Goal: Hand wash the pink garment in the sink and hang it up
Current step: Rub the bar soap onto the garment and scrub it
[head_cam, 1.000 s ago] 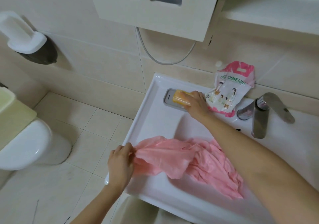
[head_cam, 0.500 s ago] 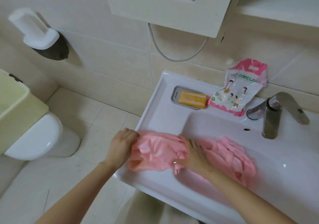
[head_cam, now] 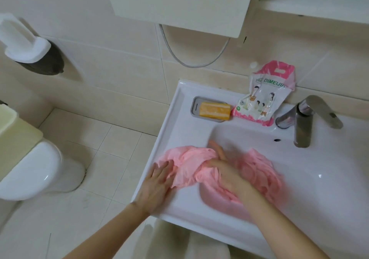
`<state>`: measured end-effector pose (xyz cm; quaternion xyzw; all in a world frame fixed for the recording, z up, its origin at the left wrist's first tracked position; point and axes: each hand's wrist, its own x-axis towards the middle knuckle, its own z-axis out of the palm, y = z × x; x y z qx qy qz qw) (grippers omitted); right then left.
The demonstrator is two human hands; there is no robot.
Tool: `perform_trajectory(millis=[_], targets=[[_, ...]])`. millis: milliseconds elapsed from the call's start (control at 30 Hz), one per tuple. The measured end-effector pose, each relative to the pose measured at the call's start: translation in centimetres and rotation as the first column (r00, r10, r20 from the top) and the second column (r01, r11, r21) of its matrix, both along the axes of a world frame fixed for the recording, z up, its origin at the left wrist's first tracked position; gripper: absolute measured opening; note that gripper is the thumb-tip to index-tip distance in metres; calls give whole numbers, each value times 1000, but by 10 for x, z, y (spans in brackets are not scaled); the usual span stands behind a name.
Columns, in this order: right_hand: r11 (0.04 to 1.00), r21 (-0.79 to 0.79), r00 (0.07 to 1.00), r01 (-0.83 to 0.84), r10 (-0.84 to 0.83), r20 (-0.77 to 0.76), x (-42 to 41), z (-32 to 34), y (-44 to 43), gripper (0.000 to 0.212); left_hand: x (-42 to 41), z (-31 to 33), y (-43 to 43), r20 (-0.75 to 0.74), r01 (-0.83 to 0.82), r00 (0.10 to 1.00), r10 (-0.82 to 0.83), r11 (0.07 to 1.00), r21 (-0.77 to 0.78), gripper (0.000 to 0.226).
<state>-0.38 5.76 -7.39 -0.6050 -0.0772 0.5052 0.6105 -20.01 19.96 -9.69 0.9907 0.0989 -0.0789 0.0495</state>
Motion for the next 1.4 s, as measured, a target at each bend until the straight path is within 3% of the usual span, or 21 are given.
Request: perform_trajectory(millis=[67, 100, 167, 200, 233, 333, 400, 467, 533, 600, 667, 700, 800, 867, 967, 1033, 1133, 1200, 1267, 1333, 1400], targets=[[994, -53, 965, -96, 106, 239, -34, -5, 19, 81, 7, -1, -3, 25, 15, 1000, -15, 1000, 12, 44], [976, -168, 878, -135, 197, 437, -52, -12, 31, 83, 8, -1, -4, 57, 40, 998, -42, 999, 28, 43], [893, -449, 504, -34, 403, 764, -69, -29, 57, 69, 3, -7, -2, 129, 87, 987, -95, 994, 66, 41], [883, -464, 343, 69, 416, 842, -63, -36, 67, 60, -2, -9, 2, 145, 86, 985, -97, 993, 78, 40], [893, -436, 265, 111, 396, 879, -53, -39, 76, 53, -6, -11, 6, 162, 72, 983, -87, 993, 95, 40], [894, -389, 169, 222, 358, 918, -22, -41, 90, 33, -12, -15, 24, 197, 38, 978, -67, 988, 151, 46], [879, -331, 290, 343, 236, 927, -27, -32, 88, 31, -17, -14, 29, 235, 24, 970, -61, 987, 160, 45], [900, -265, 406, 347, 110, 907, -54, -24, 81, 49, -27, -19, 25, 296, -10, 955, -31, 990, 138, 41], [938, -282, 284, 201, 219, 933, -91, -24, 66, 59, -35, -25, 16, 327, -52, 945, 21, 995, 87, 38], [937, -344, 28, 66, 343, 939, -103, -36, 58, 48, -34, -28, 10, 327, -49, 945, 24, 996, 69, 33], [918, -388, -71, 78, 393, 917, -76, -47, 66, 37, -30, -29, 7, 314, -24, 949, -3, 997, 80, 33], [907, -397, -67, 140, 409, 910, -56, -50, 75, 33, -28, -28, 7, 317, -22, 949, -4, 997, 80, 34], [884, -363, 144, 294, 335, 931, -44, -42, 85, 29, -28, -32, 9, 339, -44, 941, 20, 997, 65, 35], [904, -341, 152, 258, 311, 938, -76, -40, 78, 31, -28, -35, 8, 356, -49, 934, 17, 996, 80, 34], [897, -438, 24, 62, 437, 899, -84, -43, 72, 24, -29, -30, 6, 318, -9, 948, -13, 998, 69, 33], [864, -495, 86, 93, 489, 868, -47, -37, 88, 25, -28, -19, 8, 311, 7, 950, -30, 997, 73, 33], [875, -454, 476, 166, 332, 814, -34, -21, 91, 31, -16, 8, 9, 404, -137, 900, 162, 986, -92, 36], [910, -335, 649, 247, 102, 754, -37, -23, 83, 29, 5, 26, 4, 471, -297, 778, 417, 904, -309, 41], [936, -215, 725, 281, -60, 686, -43, -23, 76, 20, 32, 25, -1, 433, -334, 717, 546, 815, -474, 50], [942, -137, 763, 306, -157, 627, -48, -20, 72, 17, 49, 8, -3, 343, -289, 819, 460, 847, -446, 58], [919, -106, 744, 379, -235, 625, -54, -26, 59, 21, 49, -16, -2, 189, -138, 959, 210, 932, -335, 66]])
